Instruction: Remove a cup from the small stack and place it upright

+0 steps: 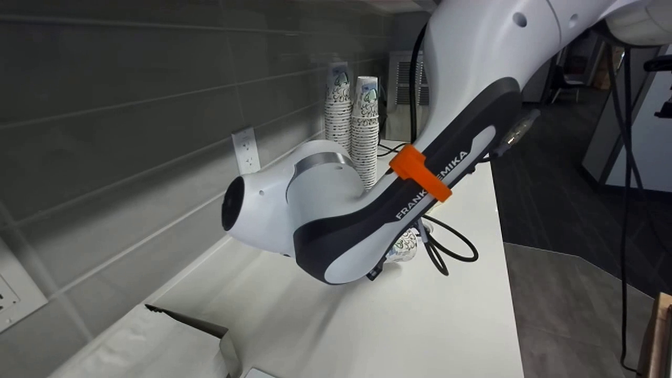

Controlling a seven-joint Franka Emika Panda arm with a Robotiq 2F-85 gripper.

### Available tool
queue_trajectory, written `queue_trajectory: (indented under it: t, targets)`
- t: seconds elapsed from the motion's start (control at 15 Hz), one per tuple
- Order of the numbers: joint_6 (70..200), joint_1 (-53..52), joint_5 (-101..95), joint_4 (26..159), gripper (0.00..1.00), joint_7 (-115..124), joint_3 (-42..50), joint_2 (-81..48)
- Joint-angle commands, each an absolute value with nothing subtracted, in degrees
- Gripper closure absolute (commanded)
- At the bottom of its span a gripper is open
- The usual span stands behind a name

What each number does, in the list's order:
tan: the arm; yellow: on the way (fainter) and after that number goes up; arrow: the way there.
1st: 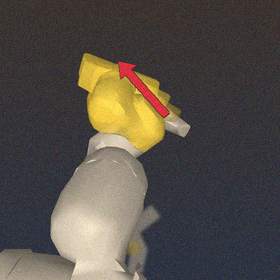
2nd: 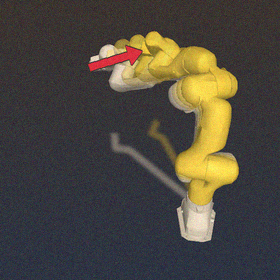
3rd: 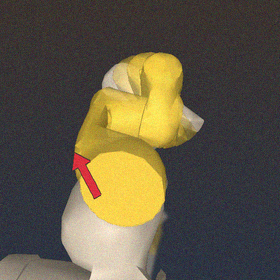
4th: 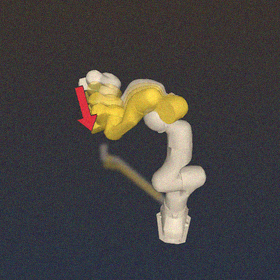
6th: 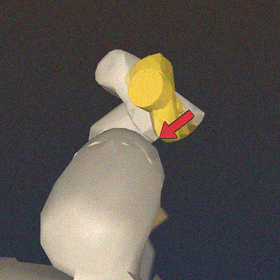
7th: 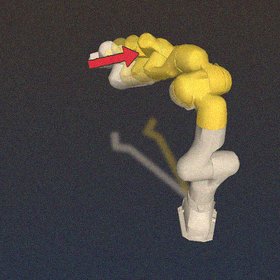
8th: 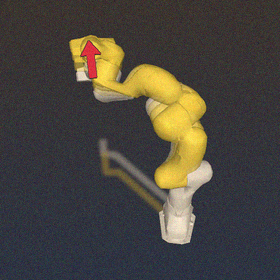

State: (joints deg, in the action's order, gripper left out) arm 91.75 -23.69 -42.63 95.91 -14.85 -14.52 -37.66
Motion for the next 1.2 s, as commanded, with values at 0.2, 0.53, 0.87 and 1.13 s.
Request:
queue_trajectory:
  t: [0.2, 0.53, 0.87, 1.13]
  targets:
    - [92.11, -24.07, -43.82, 92.13, 0.53, -17.12, -14.68, -38.81]
    - [102.55, -19.49, -36.88, 96.38, 0.16, -16.19, -16.59, -31.97]
    - [117.87, -12.7, -24.72, 109.06, 0.0, -17.13, -15.87, -23.2]
    - [134.04, -8.61, -16.53, 121.26, 0.0, -16.39, -15.45, -17.14]
